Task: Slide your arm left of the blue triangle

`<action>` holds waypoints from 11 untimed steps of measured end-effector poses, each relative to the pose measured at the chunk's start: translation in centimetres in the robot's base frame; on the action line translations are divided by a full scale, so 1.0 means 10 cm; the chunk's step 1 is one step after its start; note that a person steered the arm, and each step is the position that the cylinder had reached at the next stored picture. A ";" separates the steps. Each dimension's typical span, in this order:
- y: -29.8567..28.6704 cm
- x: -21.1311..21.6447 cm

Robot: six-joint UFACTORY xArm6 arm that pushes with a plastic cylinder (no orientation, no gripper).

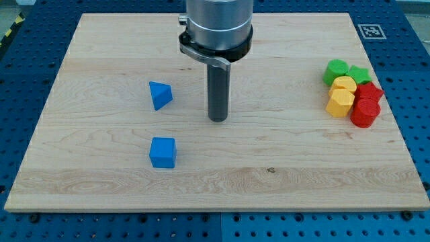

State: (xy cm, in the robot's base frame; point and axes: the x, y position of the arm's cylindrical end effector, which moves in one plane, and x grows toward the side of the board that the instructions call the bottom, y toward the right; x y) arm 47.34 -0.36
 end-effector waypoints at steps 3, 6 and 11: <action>-0.94 0.00; -1.18 0.00; -1.43 -0.12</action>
